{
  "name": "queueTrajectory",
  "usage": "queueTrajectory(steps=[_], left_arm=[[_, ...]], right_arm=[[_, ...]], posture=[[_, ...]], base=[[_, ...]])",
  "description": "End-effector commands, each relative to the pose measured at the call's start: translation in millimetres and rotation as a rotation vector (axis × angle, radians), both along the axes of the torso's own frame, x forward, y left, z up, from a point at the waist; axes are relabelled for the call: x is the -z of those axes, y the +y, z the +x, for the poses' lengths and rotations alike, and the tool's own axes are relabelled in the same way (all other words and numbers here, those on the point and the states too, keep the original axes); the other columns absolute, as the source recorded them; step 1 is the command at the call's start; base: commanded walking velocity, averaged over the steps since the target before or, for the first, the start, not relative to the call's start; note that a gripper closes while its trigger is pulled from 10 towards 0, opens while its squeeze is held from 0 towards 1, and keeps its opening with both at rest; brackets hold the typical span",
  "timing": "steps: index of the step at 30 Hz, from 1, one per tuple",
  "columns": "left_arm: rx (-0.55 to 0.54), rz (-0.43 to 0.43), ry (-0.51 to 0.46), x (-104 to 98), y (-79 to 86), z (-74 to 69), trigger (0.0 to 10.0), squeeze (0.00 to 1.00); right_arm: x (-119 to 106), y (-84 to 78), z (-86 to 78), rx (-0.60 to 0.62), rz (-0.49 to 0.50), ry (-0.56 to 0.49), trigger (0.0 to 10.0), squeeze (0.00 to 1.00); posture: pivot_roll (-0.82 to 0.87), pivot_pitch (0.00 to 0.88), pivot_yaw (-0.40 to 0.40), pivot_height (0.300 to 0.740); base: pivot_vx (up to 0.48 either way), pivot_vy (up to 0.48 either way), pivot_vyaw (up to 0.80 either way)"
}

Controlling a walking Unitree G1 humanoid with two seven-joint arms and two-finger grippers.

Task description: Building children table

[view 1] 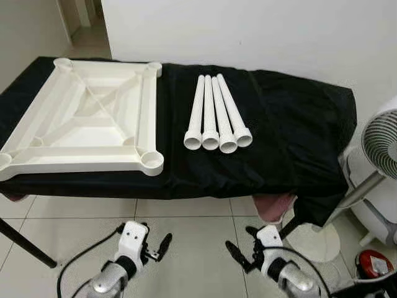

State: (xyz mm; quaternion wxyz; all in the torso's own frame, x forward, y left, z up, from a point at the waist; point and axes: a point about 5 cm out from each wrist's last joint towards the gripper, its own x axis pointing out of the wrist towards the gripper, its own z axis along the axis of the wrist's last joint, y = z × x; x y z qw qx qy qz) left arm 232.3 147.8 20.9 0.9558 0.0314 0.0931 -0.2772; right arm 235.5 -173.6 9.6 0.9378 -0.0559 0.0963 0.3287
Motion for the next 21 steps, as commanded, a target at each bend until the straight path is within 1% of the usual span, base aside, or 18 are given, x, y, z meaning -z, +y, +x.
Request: queueTrajectory(steps=[1,4,8,9,10,12,13,14,16,20,21], left_arm=[[0.478,-0.076,0.038,-6,-20.0,-18.1,10.0,0.0],[0.484,-0.078,0.023,-11,-21.8,-17.4,10.0,0.0],[0.51,-0.093,-0.022,-35,-27.9,-20.7,10.0,0.0],[0.513,-0.099,-0.027,-40,-28.7,-21.3,10.0,0.0],[0.513,-0.099,-0.027,-40,-28.7,-21.3,10.0,0.0],[0.513,-0.111,-0.055,-52,-29.8,-22.0,10.0,0.0],[0.511,-0.118,-0.076,-59,-30.0,-21.0,10.0,0.0],[0.511,-0.118,-0.076,-59,-30.0,-21.0,10.0,0.0],[0.498,-0.131,-0.1,-70,-30.5,-17.9,10.0,0.0],[0.495,-0.136,-0.117,-76,-30.7,-16.5,10.0,0.0],[0.478,-0.142,-0.138,-82,-30.5,-13.4,10.0,0.0]], right_arm=[[-1,-0.7,-3.5,-0.064,-0.01,0.013,10.0,0.0],[-5,1.0,-4.1,-0.097,-0.009,0.008,10.0,0.0],[-21,6.8,-8.7,-0.19,0.012,-0.031,10.0,0.0],[-25,7.6,-9.7,-0.207,0.016,-0.038,10.0,0.0],[-25,7.6,-9.7,-0.207,0.016,-0.038,10.0,0.0],[-36,8.8,-10.2,-0.232,0.027,-0.059,10.0,0.0],[-42,9.3,-9.3,-0.237,0.035,-0.074,10.0,0.0],[-42,9.3,-9.3,-0.237,0.035,-0.074,10.0,0.0],[-54,10.2,-6.8,-0.24,0.052,-0.111,10.0,0.0],[-59,10.9,-5.0,-0.239,0.063,-0.127,10.0,0.0],[-67,10.9,0.2,-0.214,0.082,-0.154,10.0,0.0]], posture=[[-0.02,0.0,-0.074,0.74],[-0.02,0.0,-0.075,0.74],[-0.02,0.0,-0.074,0.74],[-0.02,0.0,-0.074,0.74],[-0.02,0.0,-0.074,0.74],[-0.01,0.0,-0.07,0.74],[-0.01,0.0,-0.069,0.74],[-0.01,0.0,-0.069,0.74],[-0.01,0.0,-0.069,0.74],[-0.01,0.0,-0.068,0.74],[-0.01,0.0,-0.068,0.74]], base=[[0.0,0.0,0.0],[0.0,0.0,0.0],[0.0,0.0,0.0],[0.0,0.0,0.0],[0.0,0.0,0.0],[0.0,0.0,0.0],[0.0,0.0,0.0],[0.0,0.0,0.0],[0.0,0.0,0.0],[0.0,0.0,0.0],[0.0,0.0,0.0]])
